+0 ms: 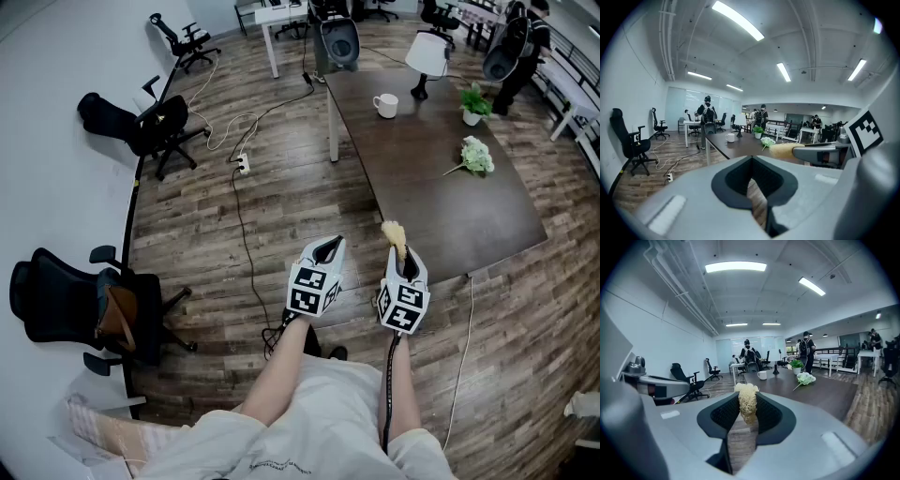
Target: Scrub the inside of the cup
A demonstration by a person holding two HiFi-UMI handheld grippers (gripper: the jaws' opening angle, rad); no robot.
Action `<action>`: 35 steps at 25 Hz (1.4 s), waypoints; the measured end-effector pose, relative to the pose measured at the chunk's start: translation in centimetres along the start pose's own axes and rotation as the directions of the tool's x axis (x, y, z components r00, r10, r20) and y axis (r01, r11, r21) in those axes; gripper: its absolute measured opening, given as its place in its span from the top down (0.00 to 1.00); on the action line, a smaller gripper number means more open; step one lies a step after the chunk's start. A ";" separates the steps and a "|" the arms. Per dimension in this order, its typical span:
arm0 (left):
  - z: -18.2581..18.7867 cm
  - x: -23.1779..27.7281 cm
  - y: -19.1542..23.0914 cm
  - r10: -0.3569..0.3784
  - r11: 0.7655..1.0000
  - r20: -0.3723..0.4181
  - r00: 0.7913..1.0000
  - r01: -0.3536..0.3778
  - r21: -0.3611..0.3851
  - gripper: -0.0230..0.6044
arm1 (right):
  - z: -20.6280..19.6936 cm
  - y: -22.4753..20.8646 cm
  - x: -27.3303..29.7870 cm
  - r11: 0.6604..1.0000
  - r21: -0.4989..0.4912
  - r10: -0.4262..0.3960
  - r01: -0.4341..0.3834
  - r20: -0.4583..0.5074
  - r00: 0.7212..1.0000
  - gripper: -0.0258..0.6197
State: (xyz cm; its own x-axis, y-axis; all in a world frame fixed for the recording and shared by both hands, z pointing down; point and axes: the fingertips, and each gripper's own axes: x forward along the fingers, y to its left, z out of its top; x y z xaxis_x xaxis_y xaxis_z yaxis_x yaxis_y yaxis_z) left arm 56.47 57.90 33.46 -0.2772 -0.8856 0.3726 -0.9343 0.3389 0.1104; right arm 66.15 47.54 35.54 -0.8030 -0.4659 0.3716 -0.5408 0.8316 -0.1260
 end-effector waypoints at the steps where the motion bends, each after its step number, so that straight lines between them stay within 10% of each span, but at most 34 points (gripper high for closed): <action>1: 0.1 0.4 0.2 -0.003 1.000 0.002 1.000 0.003 0.008 0.96 | 0.1 -0.1 0.5 1.000 -0.001 -0.001 0.001 0.002 1.000 0.77; 35: 9.2 24.5 22.1 -0.256 0.967 -0.033 0.966 0.255 -0.018 0.96 | 8.8 2.3 29.5 0.975 0.139 -0.168 0.171 -0.031 0.985 0.76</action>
State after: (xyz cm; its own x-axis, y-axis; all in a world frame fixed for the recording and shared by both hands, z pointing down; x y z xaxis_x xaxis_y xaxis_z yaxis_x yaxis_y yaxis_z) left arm 26.99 40.80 36.52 -0.0215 -0.9318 0.3623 -0.9699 0.1074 0.2186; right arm 39.01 33.06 38.10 -0.6925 -0.5892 0.4162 -0.6995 0.6896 -0.1876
